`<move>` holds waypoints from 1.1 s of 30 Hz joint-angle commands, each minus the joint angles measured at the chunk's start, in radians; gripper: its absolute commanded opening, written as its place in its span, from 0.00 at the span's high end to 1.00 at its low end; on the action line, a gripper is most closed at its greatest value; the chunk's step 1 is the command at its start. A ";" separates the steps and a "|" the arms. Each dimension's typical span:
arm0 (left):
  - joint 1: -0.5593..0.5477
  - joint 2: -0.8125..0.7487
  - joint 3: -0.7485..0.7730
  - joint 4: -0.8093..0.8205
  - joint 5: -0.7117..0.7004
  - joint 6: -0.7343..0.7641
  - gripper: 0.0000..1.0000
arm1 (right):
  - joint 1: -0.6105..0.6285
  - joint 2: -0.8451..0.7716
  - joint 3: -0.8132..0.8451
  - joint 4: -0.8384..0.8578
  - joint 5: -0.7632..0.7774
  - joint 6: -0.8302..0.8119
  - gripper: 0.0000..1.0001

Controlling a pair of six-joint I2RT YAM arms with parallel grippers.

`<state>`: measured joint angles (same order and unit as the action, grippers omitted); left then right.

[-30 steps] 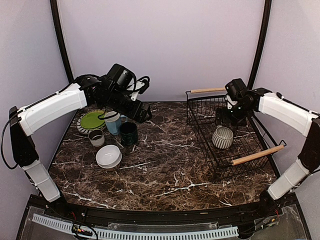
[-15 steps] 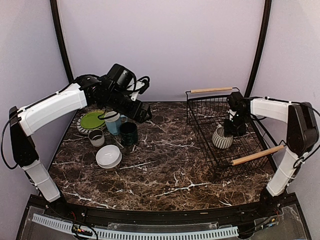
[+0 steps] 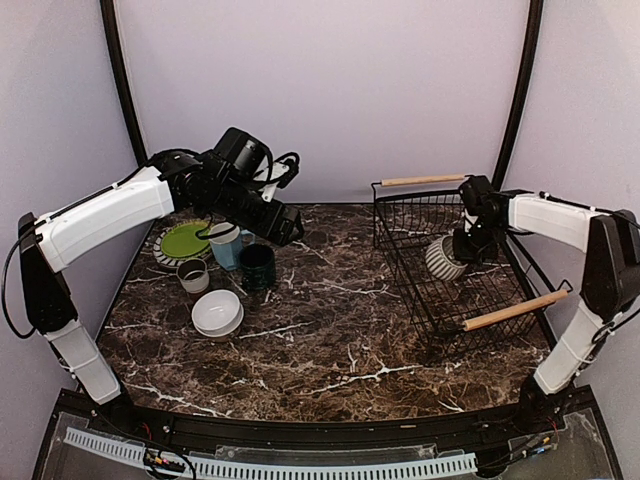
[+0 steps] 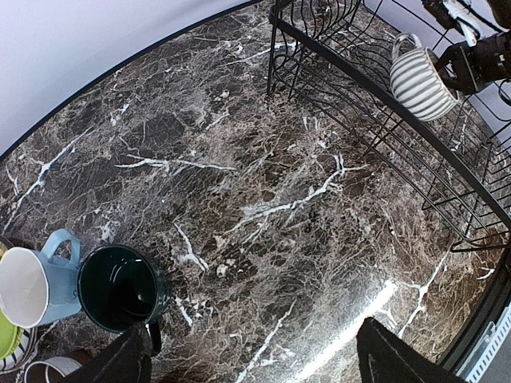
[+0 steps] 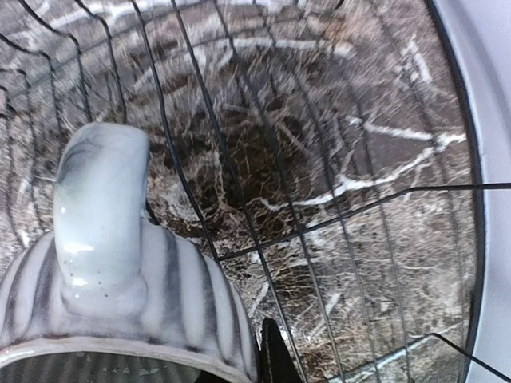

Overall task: Unload the mixed dishes from the dish rack
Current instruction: Grab the cup from the dish rack, then place the cup at the center of the board.

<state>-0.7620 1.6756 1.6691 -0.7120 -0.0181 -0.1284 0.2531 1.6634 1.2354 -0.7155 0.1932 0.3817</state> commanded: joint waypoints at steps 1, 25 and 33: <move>-0.003 -0.027 0.001 -0.017 -0.014 -0.004 0.12 | 0.000 -0.166 0.009 0.077 0.029 -0.002 1.00; 0.003 -0.718 -0.585 0.671 -0.616 0.051 0.11 | 0.483 -0.048 0.381 0.226 -0.133 -0.221 1.00; 0.004 -0.832 -0.690 0.802 -0.648 0.093 0.11 | 0.682 0.347 0.775 -0.024 0.047 -0.335 1.00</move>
<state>-0.7609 0.8421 0.9974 -0.0078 -0.6285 -0.0715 0.8623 1.8862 1.8332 -0.6361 0.1390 0.1116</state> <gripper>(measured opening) 0.888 0.055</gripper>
